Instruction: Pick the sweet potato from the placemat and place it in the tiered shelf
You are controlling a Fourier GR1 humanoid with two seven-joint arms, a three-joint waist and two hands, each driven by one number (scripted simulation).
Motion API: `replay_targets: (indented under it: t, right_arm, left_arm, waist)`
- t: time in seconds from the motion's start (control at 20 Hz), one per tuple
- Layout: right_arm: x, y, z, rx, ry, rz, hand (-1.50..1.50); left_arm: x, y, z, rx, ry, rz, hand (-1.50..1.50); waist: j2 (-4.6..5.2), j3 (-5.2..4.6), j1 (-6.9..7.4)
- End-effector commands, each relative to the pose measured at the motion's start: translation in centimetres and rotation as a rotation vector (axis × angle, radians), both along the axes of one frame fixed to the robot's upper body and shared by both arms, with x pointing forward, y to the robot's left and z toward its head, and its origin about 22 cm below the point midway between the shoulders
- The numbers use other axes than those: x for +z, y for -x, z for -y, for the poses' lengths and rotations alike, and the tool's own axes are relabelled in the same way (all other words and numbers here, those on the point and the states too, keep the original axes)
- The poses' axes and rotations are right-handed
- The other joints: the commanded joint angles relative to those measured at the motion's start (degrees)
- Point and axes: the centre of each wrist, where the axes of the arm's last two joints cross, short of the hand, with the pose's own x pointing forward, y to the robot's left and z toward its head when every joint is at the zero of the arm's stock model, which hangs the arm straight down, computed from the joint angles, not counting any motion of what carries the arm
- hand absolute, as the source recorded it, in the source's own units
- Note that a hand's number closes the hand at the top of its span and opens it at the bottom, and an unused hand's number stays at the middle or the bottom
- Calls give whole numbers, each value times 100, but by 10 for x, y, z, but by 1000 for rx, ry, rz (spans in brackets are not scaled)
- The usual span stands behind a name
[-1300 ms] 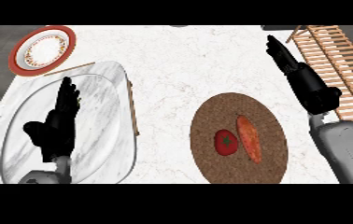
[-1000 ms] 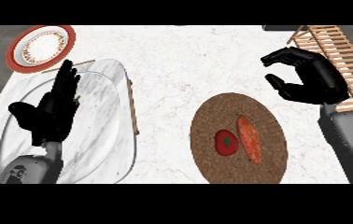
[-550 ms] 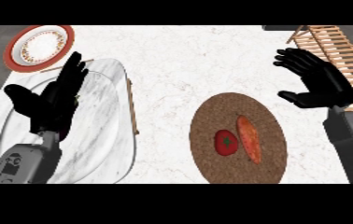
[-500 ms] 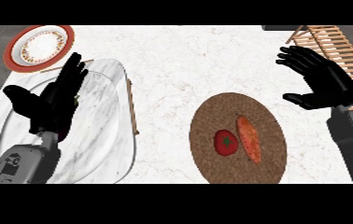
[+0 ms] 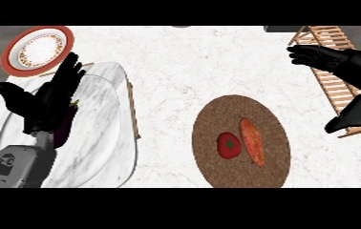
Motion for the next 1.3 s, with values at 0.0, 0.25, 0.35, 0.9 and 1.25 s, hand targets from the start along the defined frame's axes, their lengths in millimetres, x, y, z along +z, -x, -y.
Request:
replay_targets:
  t: [0.0,0.25,0.35,0.9,1.25]
  right_arm:
    - [54,5,-31,69,381,154,-150]
    - [46,26,-88,99,650,285,-150]
    - [29,38,-96,68,673,261,-150]
    - [-26,75,-158,97,940,238,-150]
    - [-15,74,-149,69,1025,231,-150]
  left_arm:
    - [2,-1,-1,-13,-6,0,0]
    - [8,-2,13,-1,-1,-6,0]
    - [-5,11,0,1,-10,13,0]
    - [2,-5,10,-15,18,0,0]
    - [10,-4,14,-8,8,-4,0]
  waist:
    - [-45,-9,32]
    - [-27,8,20]
    - [-11,8,27]
    - [24,12,37]
    - [23,12,42]
